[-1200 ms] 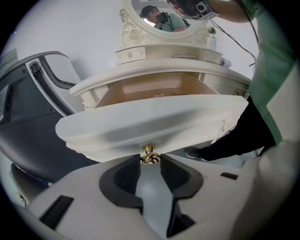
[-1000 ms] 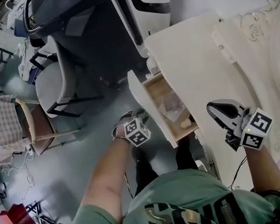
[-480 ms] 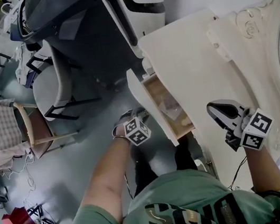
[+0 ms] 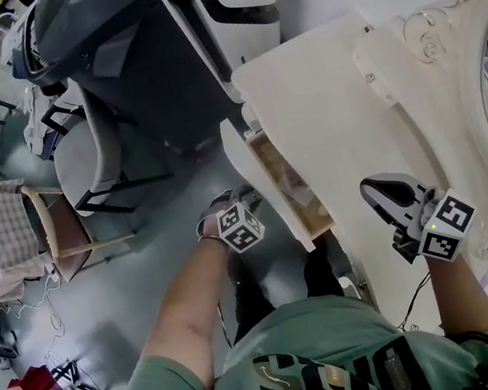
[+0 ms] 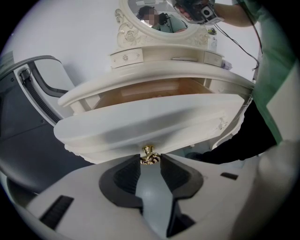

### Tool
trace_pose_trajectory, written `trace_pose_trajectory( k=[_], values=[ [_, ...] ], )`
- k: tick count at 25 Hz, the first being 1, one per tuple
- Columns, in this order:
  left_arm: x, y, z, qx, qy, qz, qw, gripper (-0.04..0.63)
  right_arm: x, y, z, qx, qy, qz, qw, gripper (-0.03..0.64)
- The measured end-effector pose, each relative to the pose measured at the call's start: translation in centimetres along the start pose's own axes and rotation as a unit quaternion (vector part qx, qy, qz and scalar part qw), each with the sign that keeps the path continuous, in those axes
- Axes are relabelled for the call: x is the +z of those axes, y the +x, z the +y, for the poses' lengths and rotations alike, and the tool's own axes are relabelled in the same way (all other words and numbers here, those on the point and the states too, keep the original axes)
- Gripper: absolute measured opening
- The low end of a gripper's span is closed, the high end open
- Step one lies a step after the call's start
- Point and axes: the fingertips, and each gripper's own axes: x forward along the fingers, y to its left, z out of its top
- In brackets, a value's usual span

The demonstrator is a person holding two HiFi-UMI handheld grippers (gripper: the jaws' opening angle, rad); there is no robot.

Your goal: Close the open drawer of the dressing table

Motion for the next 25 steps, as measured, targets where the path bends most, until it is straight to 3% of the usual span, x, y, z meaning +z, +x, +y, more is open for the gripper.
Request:
trace_pose_trajectory(
  k=[25],
  values=[
    [3.3, 1.8, 0.2, -0.009, 0.018, -0.013, 0.9997, 0.140, -0.5, -1.7, -1.8, -0.017, 0.013, -0.009, 1.000, 0.011]
  ],
)
